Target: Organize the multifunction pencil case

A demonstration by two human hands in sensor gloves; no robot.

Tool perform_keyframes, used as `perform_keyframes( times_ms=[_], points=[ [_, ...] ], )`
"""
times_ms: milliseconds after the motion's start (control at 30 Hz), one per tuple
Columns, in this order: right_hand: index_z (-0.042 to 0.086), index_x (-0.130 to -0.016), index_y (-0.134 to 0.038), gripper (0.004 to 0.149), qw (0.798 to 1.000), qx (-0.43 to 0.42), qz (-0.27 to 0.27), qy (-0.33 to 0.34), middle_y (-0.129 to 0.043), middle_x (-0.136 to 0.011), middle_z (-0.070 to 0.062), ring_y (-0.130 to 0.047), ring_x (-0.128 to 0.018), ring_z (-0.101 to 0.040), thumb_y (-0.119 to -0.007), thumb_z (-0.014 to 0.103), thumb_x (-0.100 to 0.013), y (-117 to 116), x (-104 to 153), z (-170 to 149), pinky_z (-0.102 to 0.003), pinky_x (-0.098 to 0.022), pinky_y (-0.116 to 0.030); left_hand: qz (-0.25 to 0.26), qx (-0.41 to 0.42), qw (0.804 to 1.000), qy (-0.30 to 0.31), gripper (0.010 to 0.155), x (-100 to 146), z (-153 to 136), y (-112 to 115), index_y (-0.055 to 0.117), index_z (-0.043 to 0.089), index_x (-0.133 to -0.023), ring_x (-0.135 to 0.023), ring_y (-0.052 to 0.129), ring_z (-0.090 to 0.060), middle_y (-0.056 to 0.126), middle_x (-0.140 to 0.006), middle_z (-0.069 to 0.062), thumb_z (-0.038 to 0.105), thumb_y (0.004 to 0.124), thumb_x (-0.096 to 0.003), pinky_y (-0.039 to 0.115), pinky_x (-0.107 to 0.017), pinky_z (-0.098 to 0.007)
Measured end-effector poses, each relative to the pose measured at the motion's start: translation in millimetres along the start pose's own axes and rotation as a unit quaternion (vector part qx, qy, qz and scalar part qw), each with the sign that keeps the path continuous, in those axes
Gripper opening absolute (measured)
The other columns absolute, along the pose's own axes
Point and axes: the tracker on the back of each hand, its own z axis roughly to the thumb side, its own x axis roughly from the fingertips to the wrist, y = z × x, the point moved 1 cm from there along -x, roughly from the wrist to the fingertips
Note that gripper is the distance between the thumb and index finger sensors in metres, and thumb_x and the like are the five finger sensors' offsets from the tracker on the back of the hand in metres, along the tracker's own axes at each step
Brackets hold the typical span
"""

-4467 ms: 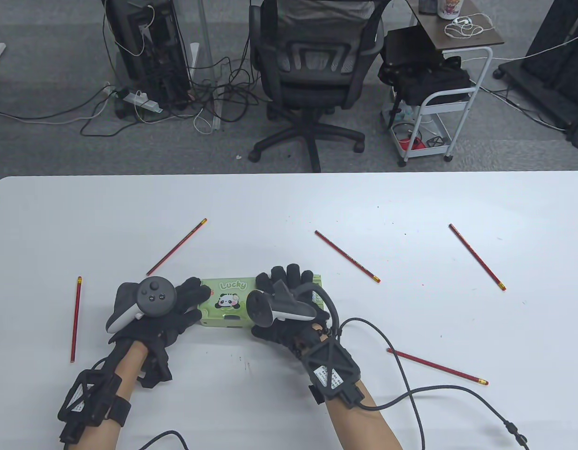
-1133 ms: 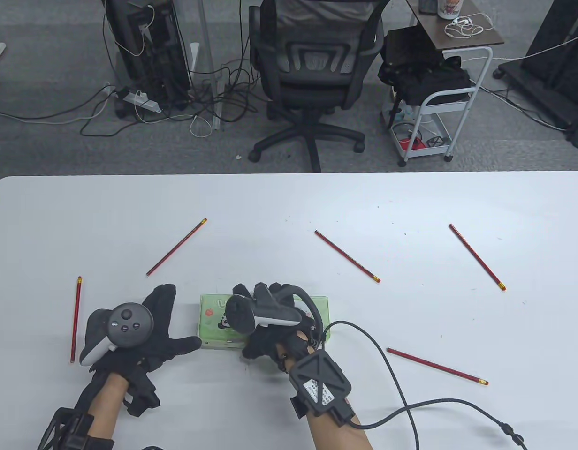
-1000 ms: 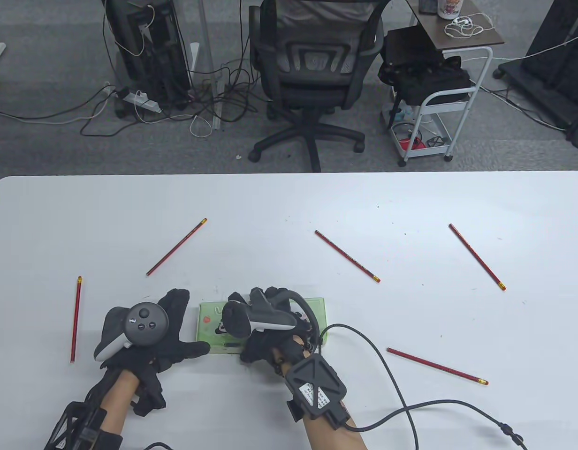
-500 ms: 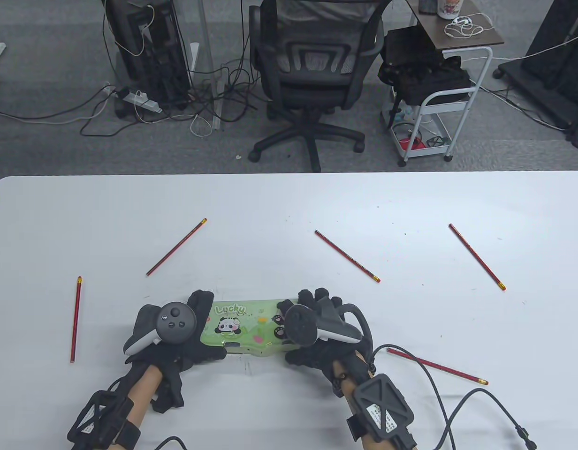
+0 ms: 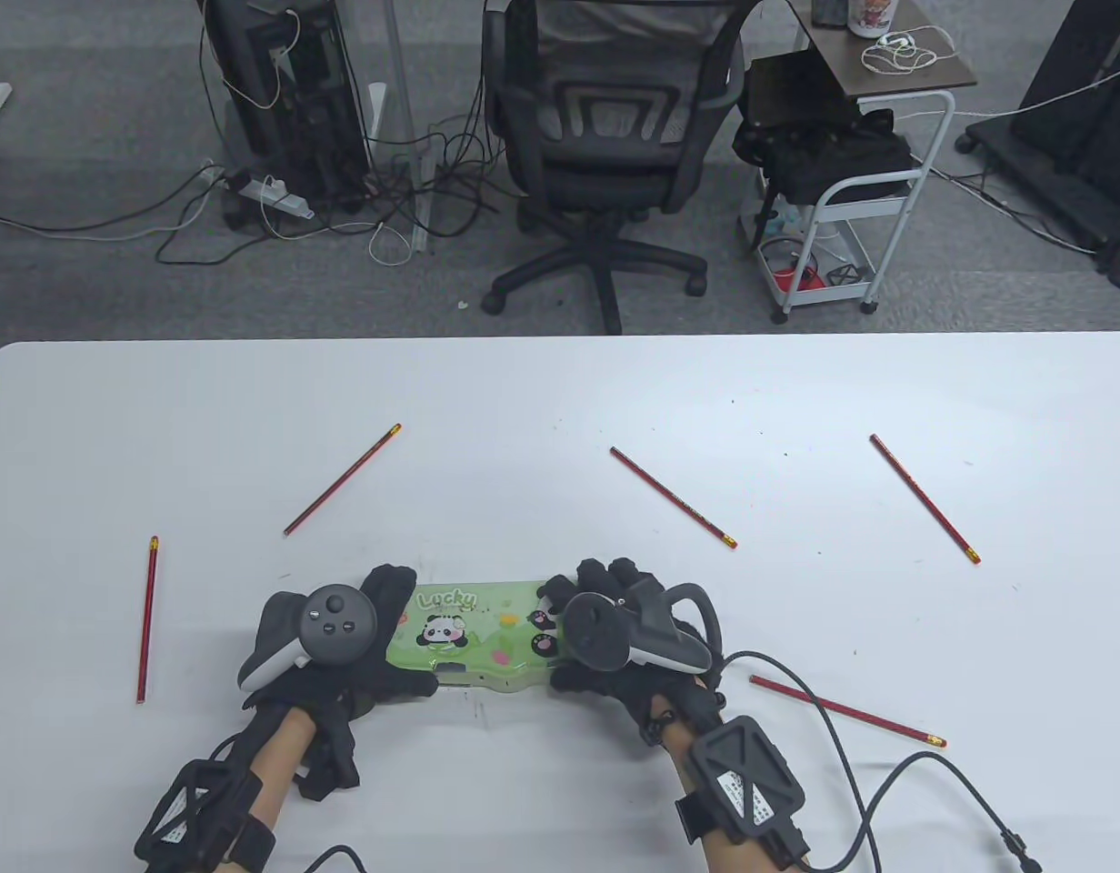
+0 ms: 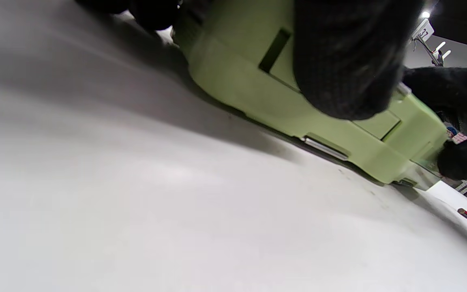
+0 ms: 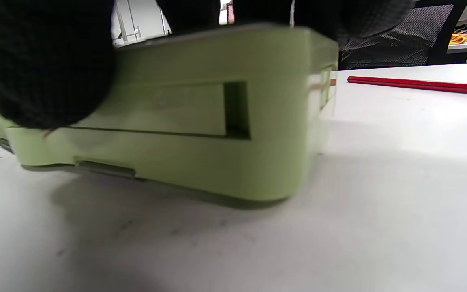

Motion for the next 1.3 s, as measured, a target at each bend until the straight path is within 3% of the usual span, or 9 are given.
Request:
perform_keyframes(
  times_ms=[267,333,433,600,733,800,1000,1100,1300],
  points=[
    [0.015,-0.105,-0.064,0.089,0.994,-0.105,0.002,-0.002,-0.061,-0.108,-0.023,-0.063,-0.096,-0.053,-0.084,0.066,-0.034,8.4,1.8,-19.2,-0.064,-0.069,-0.061,-0.01,0.003,1.0,0.005,0.114,0.7,-1.0,-3.2,0.017,0.011,-0.118,-0.114,0.05,-0.051,0.02,-0.126,-0.027,0.049,0.094,-0.0433,0.048,-0.076,-0.068],
    [0.015,-0.104,-0.066,0.089,0.993,-0.116,-0.005,0.0,-0.062,-0.107,-0.023,-0.064,-0.095,-0.054,-0.083,0.066,-0.033,9.4,1.7,-22.1,-0.064,-0.069,-0.062,-0.03,0.045,0.998,0.016,0.113,3.5,-3.5,-8.7,0.016,0.011,-0.118,-0.115,0.048,-0.054,0.018,-0.126,-0.027,0.053,0.091,-0.0437,0.046,-0.076,-0.07],
    [0.013,-0.104,-0.066,0.087,0.986,-0.166,-0.015,-0.007,-0.063,-0.106,-0.024,-0.062,-0.095,-0.056,-0.079,0.066,-0.036,10.0,2.7,-28.0,-0.066,-0.069,-0.06,-0.015,0.122,0.992,0.038,0.109,7.4,-9.1,-15.2,0.024,0.015,-0.12,-0.115,0.038,-0.059,0.014,-0.128,-0.023,0.061,0.086,-0.0428,0.043,-0.073,-0.077],
    [0.011,-0.106,-0.064,0.087,0.981,-0.194,-0.011,-0.011,-0.062,-0.107,-0.026,-0.059,-0.095,-0.06,-0.079,0.063,-0.037,10.8,4.0,-30.5,-0.069,-0.068,-0.057,0.03,0.158,0.986,0.037,0.088,8.8,-6.1,-20.6,0.048,0.016,-0.118,-0.112,0.046,-0.061,0.036,-0.128,-0.024,0.061,0.076,-0.0475,0.048,-0.071,-0.078],
    [0.009,-0.107,-0.061,0.088,0.978,-0.208,-0.013,-0.018,-0.062,-0.107,-0.027,-0.059,-0.097,-0.058,-0.078,0.062,-0.038,15.1,7.1,-33.6,-0.07,-0.068,-0.056,0.048,0.168,0.984,0.029,0.084,10.2,-6.7,-22.7,0.055,0.018,-0.116,-0.111,0.051,-0.062,0.046,-0.128,-0.023,0.062,0.076,-0.0467,0.049,-0.07,-0.079],
    [0.008,-0.107,-0.061,0.086,0.976,-0.211,-0.042,-0.026,-0.063,-0.106,-0.027,-0.06,-0.096,-0.058,-0.077,0.059,-0.04,23.1,12.3,-38.3,-0.07,-0.068,-0.057,0.063,0.171,0.983,0.023,0.082,9.2,-5.3,-27.2,0.061,0.019,-0.114,-0.109,0.054,-0.063,0.054,-0.126,-0.024,0.063,0.074,-0.0462,0.051,-0.069,-0.078],
    [0.004,-0.109,-0.054,0.087,0.964,-0.212,-0.153,-0.049,-0.059,-0.107,-0.031,-0.06,-0.094,-0.061,-0.076,0.056,-0.043,47.5,40.5,-53.8,-0.071,-0.067,-0.058,0.089,0.212,0.973,-0.036,0.074,-3.5,-3.4,-48.5,0.077,0.019,-0.103,-0.105,0.063,-0.061,0.072,-0.117,-0.021,0.066,0.072,-0.0461,0.055,-0.068,-0.077],
    [0.004,-0.108,-0.054,0.086,0.958,-0.186,-0.212,-0.053,-0.059,-0.106,-0.03,-0.062,-0.094,-0.061,-0.076,0.055,-0.043,57.3,53.2,-55.6,-0.07,-0.067,-0.058,0.077,0.234,0.966,-0.072,0.072,-13.4,-5.4,-57.7,0.079,0.019,-0.1,-0.103,0.07,-0.058,0.081,-0.11,-0.018,0.067,0.071,-0.047,0.058,-0.067,-0.075],
    [0.006,-0.11,-0.05,0.087,0.968,-0.145,-0.201,-0.022,-0.05,-0.109,-0.031,-0.054,-0.096,-0.062,-0.076,0.055,-0.043,50.4,47.0,-38.3,-0.072,-0.068,-0.053,0.082,0.272,0.946,-0.157,0.079,-31.2,-8.6,-67.7,0.072,0.013,-0.107,-0.101,0.071,-0.059,0.077,-0.111,-0.024,0.066,0.071,-0.0479,0.059,-0.067,-0.074]
  ],
)
